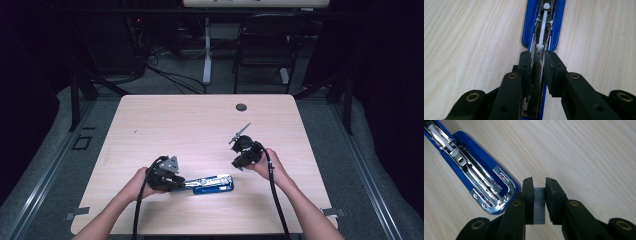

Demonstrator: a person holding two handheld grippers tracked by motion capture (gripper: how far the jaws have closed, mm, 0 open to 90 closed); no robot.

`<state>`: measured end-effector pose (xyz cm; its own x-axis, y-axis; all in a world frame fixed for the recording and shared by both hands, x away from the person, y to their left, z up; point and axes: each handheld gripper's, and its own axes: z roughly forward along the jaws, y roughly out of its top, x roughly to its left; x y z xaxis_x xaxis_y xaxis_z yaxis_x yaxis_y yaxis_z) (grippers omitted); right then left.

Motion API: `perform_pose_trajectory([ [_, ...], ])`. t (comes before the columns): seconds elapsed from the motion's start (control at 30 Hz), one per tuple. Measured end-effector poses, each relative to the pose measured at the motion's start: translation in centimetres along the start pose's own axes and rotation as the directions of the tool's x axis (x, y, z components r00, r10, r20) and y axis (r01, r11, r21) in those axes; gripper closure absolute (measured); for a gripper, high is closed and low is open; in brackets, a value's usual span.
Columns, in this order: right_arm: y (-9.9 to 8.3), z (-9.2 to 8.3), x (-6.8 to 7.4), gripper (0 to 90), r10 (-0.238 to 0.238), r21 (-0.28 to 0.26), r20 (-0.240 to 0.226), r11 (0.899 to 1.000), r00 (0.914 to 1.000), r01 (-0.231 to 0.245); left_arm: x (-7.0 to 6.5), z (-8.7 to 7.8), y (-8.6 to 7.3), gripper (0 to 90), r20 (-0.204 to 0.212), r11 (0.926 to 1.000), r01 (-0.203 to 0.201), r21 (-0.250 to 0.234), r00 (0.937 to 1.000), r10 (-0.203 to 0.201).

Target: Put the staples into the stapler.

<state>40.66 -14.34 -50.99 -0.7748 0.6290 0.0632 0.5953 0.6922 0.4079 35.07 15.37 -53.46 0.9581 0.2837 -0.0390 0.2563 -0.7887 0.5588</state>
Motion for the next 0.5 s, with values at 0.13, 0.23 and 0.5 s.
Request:
perform_pose_trajectory([
  [0.13, 0.4, 0.0, 0.4, 78.4, -0.031, 0.002, -0.016, 1.000, 0.9994, 0.031, 0.0, 0.0, 0.0, 76.4, -0.003, 1.0000, -0.001, 0.003, 1.0000, 0.001],
  [0.23, 0.6, 0.1, 0.9, 78.4, -0.047, -0.013, -0.030, 0.999, 0.9984, 0.047, 0.0, 0.0, 0.0, 76.4, 0.000, 1.0000, 0.000, 0.000, 1.0000, 0.000],
  [0.5, 1.2, 0.0, 2.1, 78.4, -0.117, -0.054, -0.065, 0.992, 0.9910, 0.114, 0.0, 0.0, 0.0, 76.4, -0.004, 1.0000, -0.001, 0.004, 1.0000, 0.001],
])
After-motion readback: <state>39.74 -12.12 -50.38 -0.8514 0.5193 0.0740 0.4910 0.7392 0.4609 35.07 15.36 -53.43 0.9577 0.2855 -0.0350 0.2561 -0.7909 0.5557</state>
